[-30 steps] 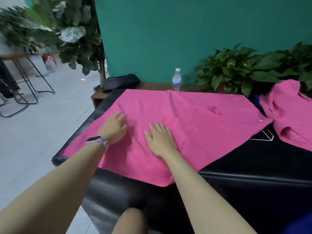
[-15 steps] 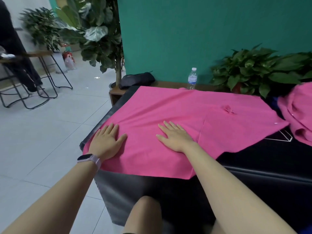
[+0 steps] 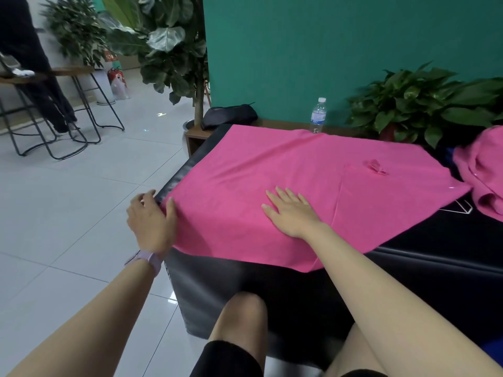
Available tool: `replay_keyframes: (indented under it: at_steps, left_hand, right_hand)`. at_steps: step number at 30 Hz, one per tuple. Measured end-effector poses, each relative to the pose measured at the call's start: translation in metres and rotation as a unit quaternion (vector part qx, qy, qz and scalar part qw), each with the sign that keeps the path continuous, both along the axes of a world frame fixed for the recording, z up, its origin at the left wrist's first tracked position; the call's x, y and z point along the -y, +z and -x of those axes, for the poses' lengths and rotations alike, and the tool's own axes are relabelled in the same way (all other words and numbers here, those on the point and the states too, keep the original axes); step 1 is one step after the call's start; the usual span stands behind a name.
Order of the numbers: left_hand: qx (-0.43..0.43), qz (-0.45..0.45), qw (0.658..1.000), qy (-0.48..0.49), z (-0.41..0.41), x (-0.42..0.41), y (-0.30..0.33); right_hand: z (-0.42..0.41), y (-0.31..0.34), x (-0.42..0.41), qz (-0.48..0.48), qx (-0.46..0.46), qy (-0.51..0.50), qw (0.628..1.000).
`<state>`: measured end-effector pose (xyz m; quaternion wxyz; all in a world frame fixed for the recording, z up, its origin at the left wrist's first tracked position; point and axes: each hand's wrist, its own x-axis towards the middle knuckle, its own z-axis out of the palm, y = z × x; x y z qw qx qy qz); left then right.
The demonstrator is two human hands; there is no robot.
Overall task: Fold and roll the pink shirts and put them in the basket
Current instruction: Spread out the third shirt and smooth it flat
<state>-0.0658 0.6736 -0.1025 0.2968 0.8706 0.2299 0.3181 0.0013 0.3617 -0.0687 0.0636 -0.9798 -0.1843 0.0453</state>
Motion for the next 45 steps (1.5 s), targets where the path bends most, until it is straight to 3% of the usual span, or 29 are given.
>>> replay_keyframes:
  at_steps: [1, 3, 5, 9, 15, 21, 26, 30, 33, 36, 38, 40, 45]
  left_hand:
    - [0.03, 0.101, 0.994, 0.013, 0.009, -0.002, -0.008]
    - [0.05, 0.312, 0.948, -0.031, 0.022, -0.005, -0.021]
    - [0.042, 0.41, 0.906, -0.096, 0.029, -0.009, -0.03]
    - [-0.002, 0.4, 0.899, -0.177, 0.036, -0.013, -0.044]
    - [0.026, 0.411, 0.883, -0.227, 0.034, -0.014, -0.014]
    - [0.065, 0.34, 0.905, -0.246, -0.007, 0.027, 0.056]
    - [0.059, 0.3, 0.915, -0.264, -0.084, 0.096, 0.101]
    - [0.007, 0.313, 0.884, -0.347, -0.15, 0.171, 0.124]
    - [-0.057, 0.204, 0.873, -0.44, -0.188, 0.221, 0.12]
    - [-0.224, -0.092, 0.841, -0.483, -0.206, 0.247, 0.077]
    - [-0.253, -0.234, 0.827, -0.444, -0.211, 0.247, 0.042]
    - [-0.238, -0.246, 0.842, -0.418, -0.217, 0.245, 0.025]
    - [-0.247, -0.245, 0.833, -0.43, -0.21, 0.241, 0.028]
  right_hand:
    - [0.001, -0.001, -0.001, 0.002, 0.004, -0.004, 1.0]
    - [0.002, -0.003, -0.002, 0.005, 0.012, -0.007, 1.0]
    - [0.002, -0.004, -0.002, 0.007, 0.012, -0.008, 1.0]
    - [0.002, -0.002, -0.001, 0.009, 0.015, -0.009, 1.0]
    - [0.004, 0.008, 0.0, -0.004, -0.001, -0.001, 1.0]
    - [-0.022, 0.035, 0.042, -0.099, 0.138, -0.057, 0.984]
    - [-0.046, 0.036, 0.124, -0.11, 0.06, -0.15, 0.981]
    - [-0.037, 0.008, 0.174, -0.051, 0.048, -0.213, 0.974]
    - [-0.034, -0.004, 0.181, -0.01, 0.023, -0.233, 0.972]
    - [-0.034, -0.004, 0.18, -0.001, 0.018, -0.231, 0.973]
    - [-0.034, -0.005, 0.179, 0.004, 0.013, -0.23, 0.973]
    - [-0.036, -0.006, 0.178, 0.012, 0.015, -0.234, 0.972]
    - [-0.026, -0.001, 0.175, 0.007, 0.007, -0.229, 0.973]
